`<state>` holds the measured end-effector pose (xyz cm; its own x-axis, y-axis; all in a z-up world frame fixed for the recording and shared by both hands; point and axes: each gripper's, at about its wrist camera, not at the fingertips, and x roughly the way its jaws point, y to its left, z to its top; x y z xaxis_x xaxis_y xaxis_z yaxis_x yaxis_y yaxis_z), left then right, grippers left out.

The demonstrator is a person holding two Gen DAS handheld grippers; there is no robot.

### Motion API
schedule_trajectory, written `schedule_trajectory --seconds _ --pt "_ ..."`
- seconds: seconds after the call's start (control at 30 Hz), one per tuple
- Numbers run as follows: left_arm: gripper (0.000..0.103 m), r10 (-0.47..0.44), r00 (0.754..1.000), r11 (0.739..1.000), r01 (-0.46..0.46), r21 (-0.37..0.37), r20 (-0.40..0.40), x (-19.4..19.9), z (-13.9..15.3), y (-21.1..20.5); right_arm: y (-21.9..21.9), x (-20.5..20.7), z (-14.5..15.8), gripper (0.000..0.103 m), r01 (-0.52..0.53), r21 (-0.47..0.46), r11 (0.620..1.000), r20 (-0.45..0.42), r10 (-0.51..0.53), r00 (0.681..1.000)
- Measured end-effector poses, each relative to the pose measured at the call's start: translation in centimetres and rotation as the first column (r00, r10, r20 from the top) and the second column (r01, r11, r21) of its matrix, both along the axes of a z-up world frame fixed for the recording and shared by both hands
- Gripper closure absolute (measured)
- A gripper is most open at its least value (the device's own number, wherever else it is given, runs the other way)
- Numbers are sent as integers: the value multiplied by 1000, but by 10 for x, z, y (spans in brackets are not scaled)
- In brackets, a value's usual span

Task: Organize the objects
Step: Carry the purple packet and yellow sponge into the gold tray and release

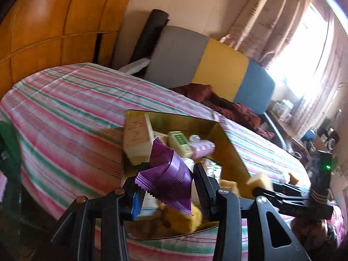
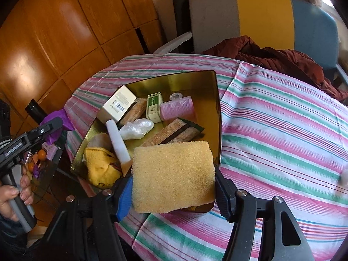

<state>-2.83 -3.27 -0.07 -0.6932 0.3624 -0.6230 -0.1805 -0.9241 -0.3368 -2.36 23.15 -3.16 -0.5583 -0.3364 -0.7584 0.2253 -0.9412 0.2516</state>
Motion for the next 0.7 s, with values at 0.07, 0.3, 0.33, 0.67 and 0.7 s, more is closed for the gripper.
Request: schedule_trajectory --seconds 0.07,0.3,0.33,0.67,0.7 --pt "61 -39 999 999 39 3 -10 -1 1 10 1 -4 0 38 16 -2 1000 1 -16 1000" --pt "61 -137 990 990 137 13 -25 -5 6 39 -3 -14 -3 38 32 30 999 -3 -32 999" --pt "61 -145 989 989 146 13 -24 -6 6 42 -4 -15 -4 38 27 31 999 0 -27 1000" --pt "61 -227 974 974 227 -16 -5 -51 3 90 -11 -25 -14 38 3 33 999 17 -4 1000" --pt "61 -239 971 971 239 -18 4 -57 1 95 -11 -25 -14 38 0 34 999 18 -1 1000"
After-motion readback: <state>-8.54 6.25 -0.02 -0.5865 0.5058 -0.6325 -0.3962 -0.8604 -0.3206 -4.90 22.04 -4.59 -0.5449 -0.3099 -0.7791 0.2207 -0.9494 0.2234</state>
